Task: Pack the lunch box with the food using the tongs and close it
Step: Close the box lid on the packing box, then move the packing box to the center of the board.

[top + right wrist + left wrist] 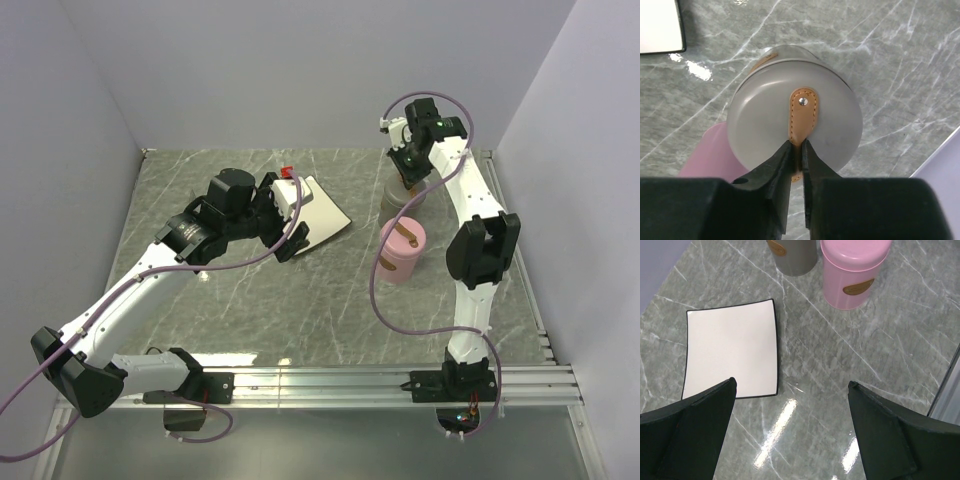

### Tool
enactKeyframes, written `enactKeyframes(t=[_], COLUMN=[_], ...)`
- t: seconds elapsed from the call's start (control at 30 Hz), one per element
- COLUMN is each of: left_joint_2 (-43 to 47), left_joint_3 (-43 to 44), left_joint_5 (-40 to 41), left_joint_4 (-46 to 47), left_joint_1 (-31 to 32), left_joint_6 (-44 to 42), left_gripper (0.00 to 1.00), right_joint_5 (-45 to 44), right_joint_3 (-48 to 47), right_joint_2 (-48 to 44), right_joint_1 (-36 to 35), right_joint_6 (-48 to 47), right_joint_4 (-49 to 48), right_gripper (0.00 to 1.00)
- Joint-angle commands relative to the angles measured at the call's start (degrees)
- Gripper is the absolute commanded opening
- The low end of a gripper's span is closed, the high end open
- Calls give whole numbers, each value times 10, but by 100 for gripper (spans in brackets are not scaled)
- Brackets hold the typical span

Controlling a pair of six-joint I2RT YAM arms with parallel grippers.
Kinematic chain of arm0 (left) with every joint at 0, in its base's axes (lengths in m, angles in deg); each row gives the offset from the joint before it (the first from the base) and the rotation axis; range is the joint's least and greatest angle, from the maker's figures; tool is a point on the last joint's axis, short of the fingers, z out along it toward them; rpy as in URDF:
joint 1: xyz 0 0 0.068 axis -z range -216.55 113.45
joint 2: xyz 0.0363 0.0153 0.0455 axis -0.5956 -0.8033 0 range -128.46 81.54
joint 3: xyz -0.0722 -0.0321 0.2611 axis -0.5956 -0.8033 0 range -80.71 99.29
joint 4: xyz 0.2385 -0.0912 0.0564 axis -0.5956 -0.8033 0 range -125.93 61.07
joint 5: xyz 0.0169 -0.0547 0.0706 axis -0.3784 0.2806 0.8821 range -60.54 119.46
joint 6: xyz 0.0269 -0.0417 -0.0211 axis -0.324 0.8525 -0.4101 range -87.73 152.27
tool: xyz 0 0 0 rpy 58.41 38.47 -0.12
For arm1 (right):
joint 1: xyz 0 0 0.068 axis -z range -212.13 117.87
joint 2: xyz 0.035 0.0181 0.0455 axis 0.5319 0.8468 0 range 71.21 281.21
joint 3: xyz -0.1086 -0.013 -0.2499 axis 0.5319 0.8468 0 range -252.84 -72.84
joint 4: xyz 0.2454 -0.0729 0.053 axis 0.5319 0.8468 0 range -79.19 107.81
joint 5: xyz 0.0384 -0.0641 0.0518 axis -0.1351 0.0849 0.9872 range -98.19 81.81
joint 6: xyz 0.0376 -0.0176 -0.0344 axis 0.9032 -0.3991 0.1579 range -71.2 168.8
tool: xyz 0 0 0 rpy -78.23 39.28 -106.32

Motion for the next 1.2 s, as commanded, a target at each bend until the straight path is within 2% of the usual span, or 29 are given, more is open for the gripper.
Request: enactKeyframes(t=[0.0,0.2,0.23,0.33,0.5,0.6,0.77,0.9,1.17], left_joint_2=[4,0,-1,-4,-6,-8,-12,-8,-7], left_joint_3=[3,7,8,11,15,19,37,35,34], left_joint_5=[-20,-23,-23,-23,-31,-40,-89,-99,-117], left_joint_4=[4,3,2,1,1,-2,-14,-6,-11], left_joint_1=[-2,-3,-3,-4,-10,-16,-37,-44,-55], left_joint_6=[13,18,18,20,25,28,36,43,55], left_gripper=[99,99,99,99,99,99,99,99,99], right_joint_5=[55,84,84,99,157,219,284,344,306], right_joint_3=[12,-17,-21,-36,-50,-26,18,115,307], right_joint_2=[-1,-31,-32,-46,-73,-112,-154,-205,-234], right_joint_1=[-1,12,13,24,60,96,160,205,237], right_joint_6=[14,35,36,47,65,64,41,39,15], right_joint_4=[26,25,24,19,6,1,33,57,29], right_gripper=[22,43,50,59,66,74,76,75,73])
